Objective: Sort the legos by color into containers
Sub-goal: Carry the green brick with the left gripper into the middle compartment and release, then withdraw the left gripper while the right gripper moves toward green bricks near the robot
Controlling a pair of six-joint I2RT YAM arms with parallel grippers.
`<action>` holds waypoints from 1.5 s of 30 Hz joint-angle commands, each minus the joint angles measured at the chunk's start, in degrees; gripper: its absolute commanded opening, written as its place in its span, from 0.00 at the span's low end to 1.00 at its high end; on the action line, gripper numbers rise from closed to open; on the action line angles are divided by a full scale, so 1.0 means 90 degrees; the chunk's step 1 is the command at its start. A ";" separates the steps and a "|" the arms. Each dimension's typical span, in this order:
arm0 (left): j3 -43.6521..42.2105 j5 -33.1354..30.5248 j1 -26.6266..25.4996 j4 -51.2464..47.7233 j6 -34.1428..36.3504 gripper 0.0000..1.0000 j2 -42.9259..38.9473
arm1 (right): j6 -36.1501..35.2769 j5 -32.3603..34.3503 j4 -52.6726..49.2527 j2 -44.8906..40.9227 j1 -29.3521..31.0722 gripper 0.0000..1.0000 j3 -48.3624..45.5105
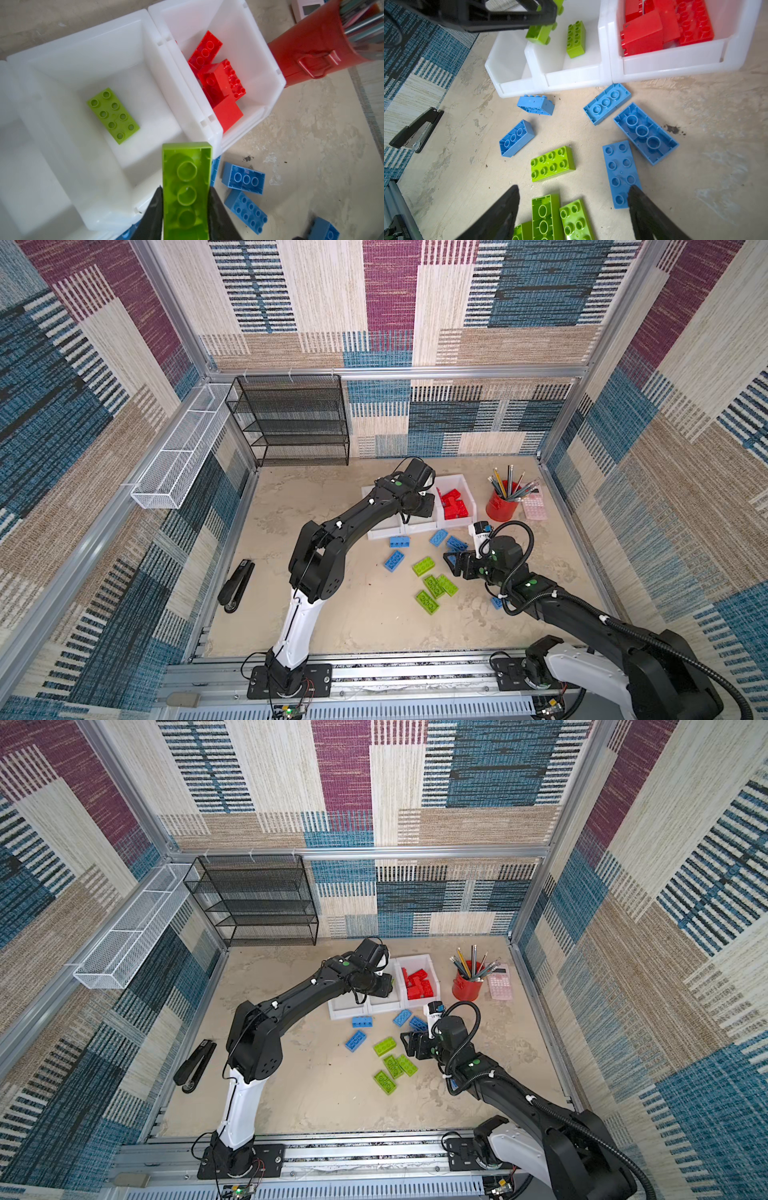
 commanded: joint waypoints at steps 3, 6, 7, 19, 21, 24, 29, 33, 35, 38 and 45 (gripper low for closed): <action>0.0634 0.0128 0.0120 -0.0280 0.0225 0.23 0.0520 | -0.0006 -0.0220 0.0401 0.0016 0.0019 0.83 -0.0048; 0.0819 0.0256 0.0188 -0.0218 0.0175 0.23 0.0734 | 0.0007 -0.0261 0.0493 0.0024 0.0019 0.83 -0.0082; 0.0903 0.0277 0.0201 -0.0222 0.0165 0.23 0.0809 | 0.0021 -0.0275 0.0526 0.0041 0.0018 0.83 -0.0101; 0.0884 0.0164 0.0249 -0.0119 0.0253 0.50 0.0829 | -0.0034 -0.0642 0.0726 0.0354 0.0044 0.78 -0.0085; 0.0768 0.0184 0.0249 -0.0036 0.0254 0.54 0.0689 | -0.0126 -0.0603 0.0560 0.0340 0.0094 0.75 -0.0010; 0.0528 0.0182 0.0249 0.0092 0.0219 0.63 0.0418 | -0.0357 -0.0338 0.0162 0.0335 0.0257 0.75 0.0193; -0.0306 0.0057 0.0249 0.0590 0.0109 0.68 -0.0326 | -0.0444 -0.0018 -0.0247 0.0446 0.0643 0.79 0.0408; -0.1260 0.0030 0.0251 0.1107 -0.0092 0.68 -0.1194 | -0.0654 0.0126 -0.0575 0.0660 0.0948 0.94 0.0682; -0.1833 0.0020 0.0249 0.1433 -0.0226 0.68 -0.1718 | -0.0694 0.0059 -0.0741 0.0855 0.0958 0.96 0.0868; -0.2755 0.0007 0.0249 0.1944 -0.0441 0.68 -0.2569 | -0.0747 0.0079 -0.1081 0.1151 0.1018 0.98 0.1225; -0.4717 -0.0137 0.0242 0.2571 -0.0734 0.68 -0.4346 | -0.0898 0.0466 -0.1787 0.1544 0.1220 0.99 0.1889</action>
